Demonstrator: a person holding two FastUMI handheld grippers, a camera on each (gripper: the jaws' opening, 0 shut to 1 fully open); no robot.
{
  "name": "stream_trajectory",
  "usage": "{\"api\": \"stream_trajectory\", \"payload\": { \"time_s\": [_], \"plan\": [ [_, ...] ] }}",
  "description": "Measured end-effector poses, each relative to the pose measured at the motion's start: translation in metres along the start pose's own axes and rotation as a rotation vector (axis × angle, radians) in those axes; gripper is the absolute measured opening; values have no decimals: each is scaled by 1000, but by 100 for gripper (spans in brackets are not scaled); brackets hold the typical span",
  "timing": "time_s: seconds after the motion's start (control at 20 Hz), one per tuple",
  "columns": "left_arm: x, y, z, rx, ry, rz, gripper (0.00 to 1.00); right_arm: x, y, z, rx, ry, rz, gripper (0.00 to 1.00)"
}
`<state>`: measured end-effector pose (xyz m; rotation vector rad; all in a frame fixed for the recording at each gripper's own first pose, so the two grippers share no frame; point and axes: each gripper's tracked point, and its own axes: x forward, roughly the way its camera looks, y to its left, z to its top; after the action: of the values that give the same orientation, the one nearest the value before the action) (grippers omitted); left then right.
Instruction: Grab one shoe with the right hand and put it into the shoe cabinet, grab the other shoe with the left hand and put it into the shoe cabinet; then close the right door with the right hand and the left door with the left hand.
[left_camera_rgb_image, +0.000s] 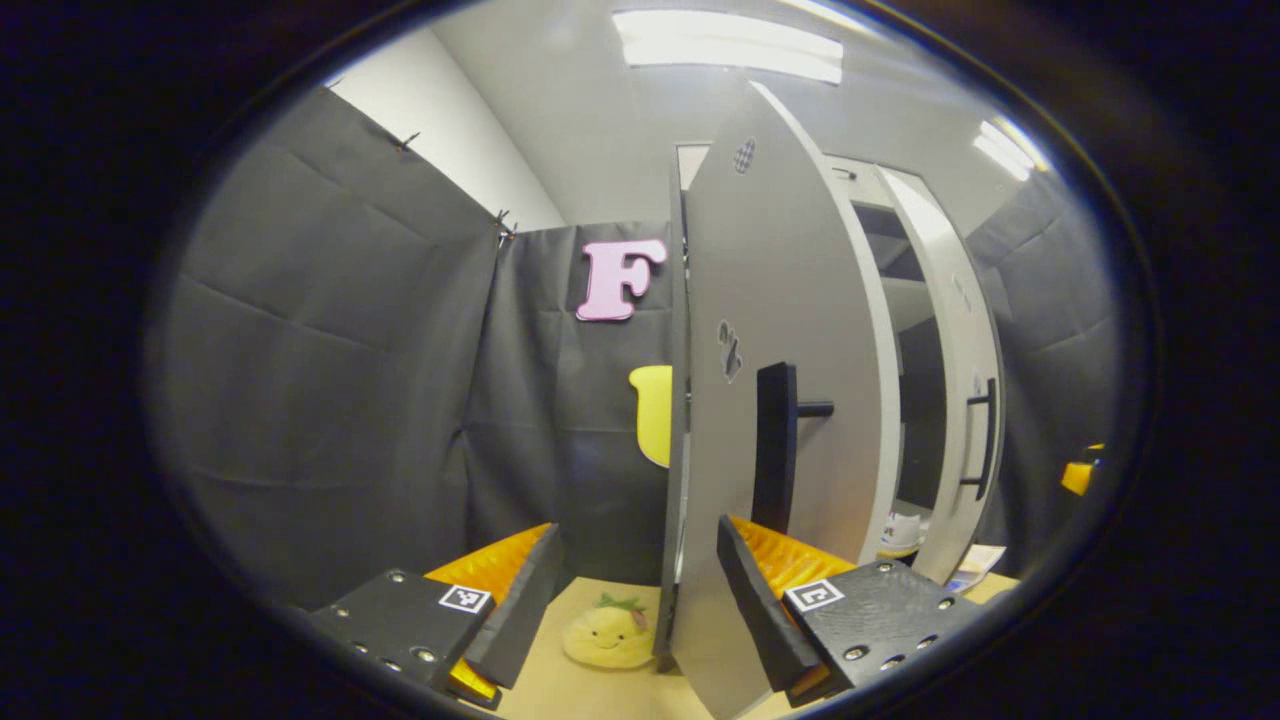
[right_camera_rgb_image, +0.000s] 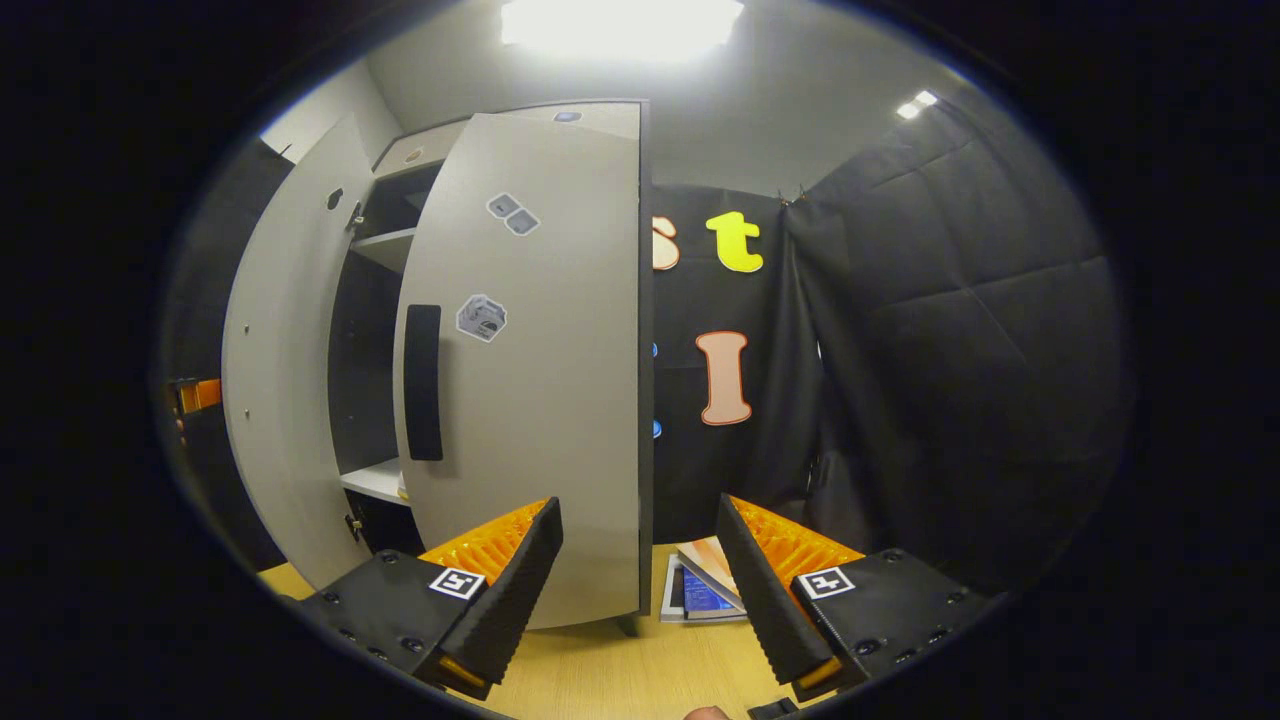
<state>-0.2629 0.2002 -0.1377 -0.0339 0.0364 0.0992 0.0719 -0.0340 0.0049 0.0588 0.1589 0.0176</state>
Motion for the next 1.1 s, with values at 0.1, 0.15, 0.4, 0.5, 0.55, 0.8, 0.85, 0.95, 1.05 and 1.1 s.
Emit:
{"api": "stream_trajectory", "payload": {
  "time_s": [0.1,0.15,0.4,0.5,0.55,0.8,0.85,0.95,1.05,1.1],
  "plan": [
    [5,-21,0,-4,-4,-31,89,-2,-10,-3,-5,8,-9,98],
    [7,-34,-1,-10,-6,-56,89,-3,-17,-5,-4,16,-16,98],
    [27,-89,-7,-14,-2,-122,90,-9,-44,-21,6,64,-52,98],
    [34,-108,-4,4,-11,-134,89,-13,-56,-23,6,72,-64,98],
    [32,-117,-2,12,-15,-138,89,-16,-60,-25,10,73,-67,98],
    [8,-132,-12,27,3,-111,89,-11,-69,-26,41,75,-12,97],
    [1,-130,-16,30,8,-102,89,-12,-69,-26,46,72,6,97],
    [-18,-130,-19,50,15,-77,91,-13,-65,-24,53,57,51,97],
    [-37,-128,-19,79,0,-60,89,-14,-60,-18,53,29,84,96],
    [-44,-129,-17,93,1,-60,92,-16,-57,-17,53,29,92,96]
  ]
}}
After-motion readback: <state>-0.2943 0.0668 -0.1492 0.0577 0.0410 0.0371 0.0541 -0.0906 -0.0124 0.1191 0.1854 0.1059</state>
